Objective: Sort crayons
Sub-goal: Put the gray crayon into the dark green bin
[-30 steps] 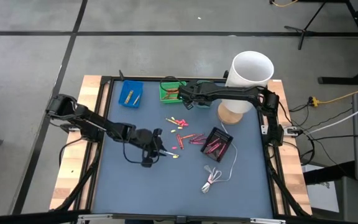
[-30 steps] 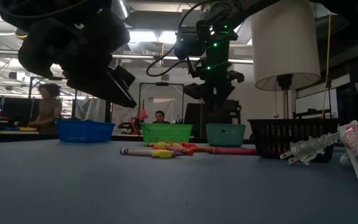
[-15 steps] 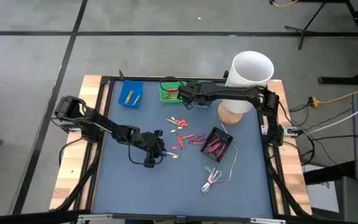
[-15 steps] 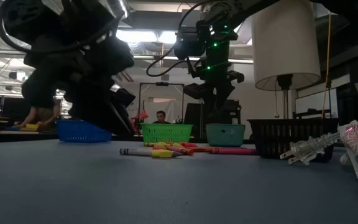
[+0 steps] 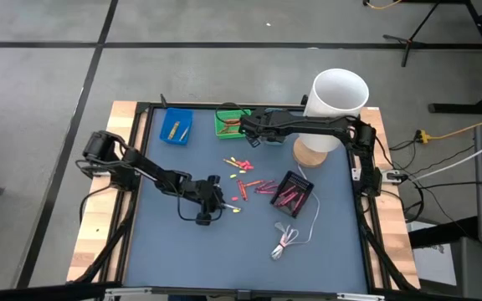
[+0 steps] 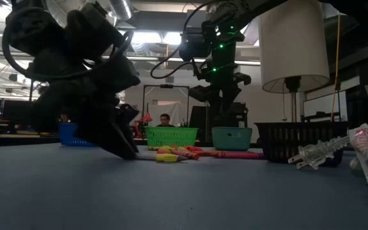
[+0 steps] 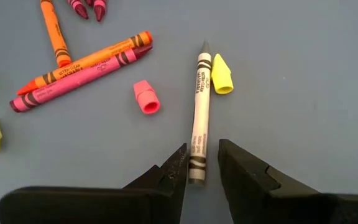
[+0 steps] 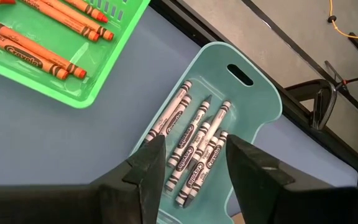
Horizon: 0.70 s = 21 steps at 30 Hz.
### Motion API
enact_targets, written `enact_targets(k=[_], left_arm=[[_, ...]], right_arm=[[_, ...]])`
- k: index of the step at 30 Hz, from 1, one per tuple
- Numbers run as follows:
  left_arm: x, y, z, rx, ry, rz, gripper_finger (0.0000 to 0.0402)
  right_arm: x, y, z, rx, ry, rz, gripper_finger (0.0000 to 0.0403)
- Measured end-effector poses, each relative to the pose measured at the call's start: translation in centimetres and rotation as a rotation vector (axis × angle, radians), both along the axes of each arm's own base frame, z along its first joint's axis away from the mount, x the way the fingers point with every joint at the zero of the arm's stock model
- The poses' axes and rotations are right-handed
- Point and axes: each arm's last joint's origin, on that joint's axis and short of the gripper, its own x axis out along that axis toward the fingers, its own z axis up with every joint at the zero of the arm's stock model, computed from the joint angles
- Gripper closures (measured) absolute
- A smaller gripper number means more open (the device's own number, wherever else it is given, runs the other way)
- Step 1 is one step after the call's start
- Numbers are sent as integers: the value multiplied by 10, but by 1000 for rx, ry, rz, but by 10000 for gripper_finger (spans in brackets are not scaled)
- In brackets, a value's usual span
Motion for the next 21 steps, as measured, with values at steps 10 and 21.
enact_targets(k=[10,21], left_arm=[[0,0,-4,-4,16,0,352],[-1,0,-4,2,20,4,397]], right_arm=[[1,3,0,0,8,17,235],[14,61,1,-11,62,231,235]])
